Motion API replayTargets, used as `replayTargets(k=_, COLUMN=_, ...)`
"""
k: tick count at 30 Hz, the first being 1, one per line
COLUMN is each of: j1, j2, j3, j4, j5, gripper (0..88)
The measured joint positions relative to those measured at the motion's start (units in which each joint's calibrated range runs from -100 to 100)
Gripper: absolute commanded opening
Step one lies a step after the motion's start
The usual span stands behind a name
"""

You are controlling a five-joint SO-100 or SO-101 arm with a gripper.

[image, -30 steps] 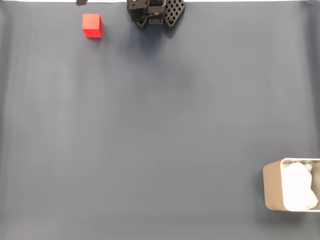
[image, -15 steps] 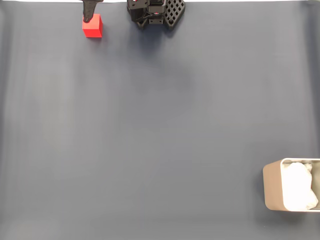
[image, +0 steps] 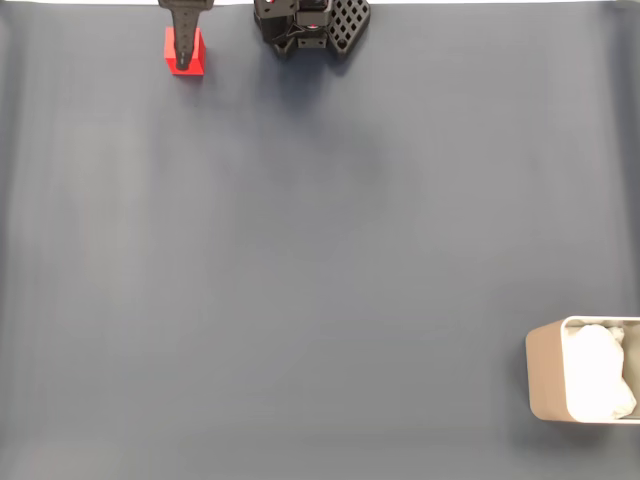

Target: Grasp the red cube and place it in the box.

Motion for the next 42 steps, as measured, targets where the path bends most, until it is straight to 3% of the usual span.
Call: replayTargets(k=42, j1=0.3, j2=-2.69, j3=17.27, j4=-13.68, j5=-0.49, gripper=36.5)
